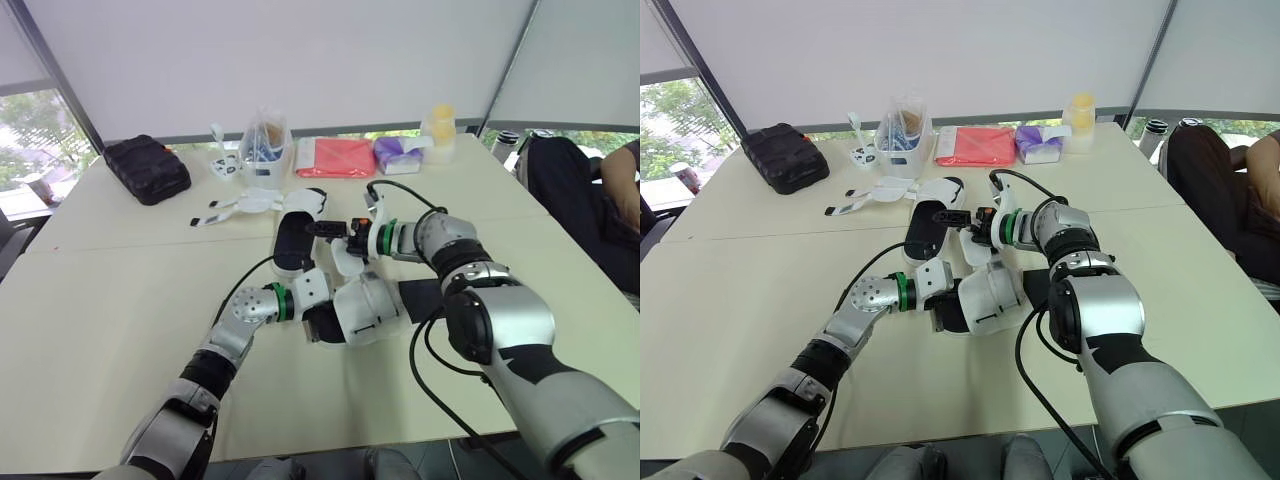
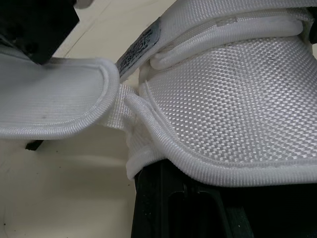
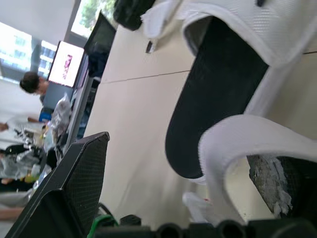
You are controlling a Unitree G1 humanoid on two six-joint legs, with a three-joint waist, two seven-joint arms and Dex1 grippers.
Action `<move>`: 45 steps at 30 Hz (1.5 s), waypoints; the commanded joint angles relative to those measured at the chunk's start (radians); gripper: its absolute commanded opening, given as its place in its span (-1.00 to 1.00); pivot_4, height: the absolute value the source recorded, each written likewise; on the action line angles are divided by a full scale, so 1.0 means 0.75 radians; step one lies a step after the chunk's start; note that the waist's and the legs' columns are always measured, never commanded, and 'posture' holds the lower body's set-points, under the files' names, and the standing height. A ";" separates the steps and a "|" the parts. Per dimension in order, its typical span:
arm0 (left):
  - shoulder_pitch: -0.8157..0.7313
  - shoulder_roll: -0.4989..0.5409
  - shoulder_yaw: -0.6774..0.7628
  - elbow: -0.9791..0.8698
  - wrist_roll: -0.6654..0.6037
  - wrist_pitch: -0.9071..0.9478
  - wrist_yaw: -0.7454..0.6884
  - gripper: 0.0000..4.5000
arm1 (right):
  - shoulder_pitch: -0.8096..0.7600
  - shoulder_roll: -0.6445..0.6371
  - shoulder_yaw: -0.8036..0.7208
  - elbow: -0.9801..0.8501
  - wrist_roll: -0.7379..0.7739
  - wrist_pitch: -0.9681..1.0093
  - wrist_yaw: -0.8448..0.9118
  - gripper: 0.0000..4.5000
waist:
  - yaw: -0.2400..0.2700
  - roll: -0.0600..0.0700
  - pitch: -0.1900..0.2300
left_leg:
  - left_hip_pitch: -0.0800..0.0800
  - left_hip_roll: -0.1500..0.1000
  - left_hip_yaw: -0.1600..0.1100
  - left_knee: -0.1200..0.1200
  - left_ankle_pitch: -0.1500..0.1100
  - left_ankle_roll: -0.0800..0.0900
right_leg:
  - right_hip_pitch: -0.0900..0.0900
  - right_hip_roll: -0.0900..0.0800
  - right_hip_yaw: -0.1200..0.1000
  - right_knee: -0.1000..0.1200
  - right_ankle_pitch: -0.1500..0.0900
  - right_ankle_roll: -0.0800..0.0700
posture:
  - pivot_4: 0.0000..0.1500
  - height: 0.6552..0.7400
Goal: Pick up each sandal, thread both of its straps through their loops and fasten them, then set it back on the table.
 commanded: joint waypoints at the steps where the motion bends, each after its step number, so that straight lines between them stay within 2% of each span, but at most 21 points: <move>1: 0.051 -0.022 -0.052 0.031 0.054 0.051 0.009 -1.00 | -0.042 0.010 -0.008 -0.039 -0.024 -0.116 0.084 0.99 | -0.001 0.000 0.000 | 0.000 0.000 0.000 0.000 0.000 0.000 | 0.000 0.000 0.000 0.000 0.000 0.000 | 1.00 1.00; 4: 0.058 -0.023 -0.054 0.019 0.054 0.058 0.010 -1.00 | -0.021 0.008 0.058 -0.081 -0.087 -0.240 0.218 0.99 | -0.002 0.000 0.000 | 0.000 0.000 0.000 0.000 0.000 0.000 | 0.000 0.000 0.000 0.000 0.000 0.000 | 1.00 1.00; 7: 0.062 -0.029 -0.059 0.013 0.055 0.065 0.013 -1.00 | -0.021 0.001 0.045 -0.084 -0.087 -0.256 0.265 0.64 | -0.002 0.000 0.000 | 0.000 0.000 0.000 0.000 0.000 0.000 | 0.000 0.000 0.000 0.000 0.000 0.000 | 1.00 1.00; 14: 0.072 -0.040 -0.068 0.002 0.055 0.072 0.013 -1.00 | 0.002 -0.013 0.038 -0.109 -0.093 -0.276 0.347 -0.95 | -0.002 0.000 0.000 | 0.000 0.000 0.000 0.000 0.000 0.000 | 0.000 0.000 0.000 0.000 0.000 0.000 | 1.00 1.00; 28: 0.088 -0.033 -0.070 -0.006 0.057 0.079 0.015 -1.00 | -0.034 -0.008 -0.050 -0.061 -0.077 -0.301 0.292 -0.98 | -0.001 0.000 0.000 | 0.000 0.000 0.000 0.000 0.000 0.000 | 0.000 0.000 0.000 0.000 0.000 0.000 | 1.00 1.00; 31: 0.092 -0.032 -0.071 -0.008 0.058 0.081 0.017 -1.00 | -0.032 -0.005 -0.040 -0.065 -0.085 -0.297 0.314 -0.58 | -0.001 0.000 0.000 | 0.000 0.000 0.000 0.000 0.000 0.000 | 0.000 0.000 0.000 0.000 0.000 0.000 | 1.00 1.00; 35: 0.097 -0.036 -0.071 -0.012 0.056 0.086 0.020 -1.00 | -0.027 0.006 -0.028 -0.059 -0.110 -0.327 0.273 0.29 | -0.001 0.000 0.000 | 0.000 0.000 0.000 0.000 0.000 0.000 | 0.000 0.000 0.000 0.000 0.000 0.000 | 1.00 1.00; 38: 0.100 -0.038 -0.072 -0.016 0.054 0.089 0.021 -1.00 | -0.040 0.013 -0.063 -0.037 -0.090 -0.324 0.216 0.29 | -0.001 0.000 0.000 | 0.000 0.000 0.000 0.000 0.000 0.000 | 0.000 0.000 0.000 0.000 0.000 0.000 | 1.00 1.00; 39: 0.100 -0.038 -0.072 -0.017 0.054 0.090 0.021 -1.00 | -0.044 0.014 -0.074 -0.030 -0.085 -0.328 0.193 0.18 | -0.001 0.000 0.000 | 0.000 0.000 0.000 0.000 0.000 0.000 | 0.000 0.000 0.000 0.000 0.000 0.000 | 1.00 1.00; 41: 0.101 -0.041 -0.073 -0.015 0.055 0.091 0.024 -1.00 | -0.051 0.013 -0.107 -0.022 -0.063 -0.330 0.173 -0.19 | -0.001 0.000 0.000 | 0.000 0.000 0.000 0.000 0.000 0.000 | 0.000 0.000 0.001 0.000 0.000 0.000 | 1.00 1.00; 44: 0.104 -0.043 -0.074 -0.016 0.056 0.093 0.026 -1.00 | -0.063 0.009 -0.133 -0.010 -0.060 -0.335 0.142 -0.85 | -0.001 0.001 0.000 | -0.001 0.000 0.000 0.000 0.000 0.000 | 0.000 0.000 0.001 0.000 0.000 0.000 | 1.00 1.00; 45: 0.106 -0.044 -0.075 -0.018 0.055 0.094 0.027 -1.00 | -0.068 0.008 -0.143 -0.005 -0.059 -0.342 0.131 -0.97 | -0.001 0.001 0.000 | -0.001 0.000 0.001 0.000 0.000 0.000 | 0.000 0.000 0.001 0.000 0.000 0.000 | 1.00 1.00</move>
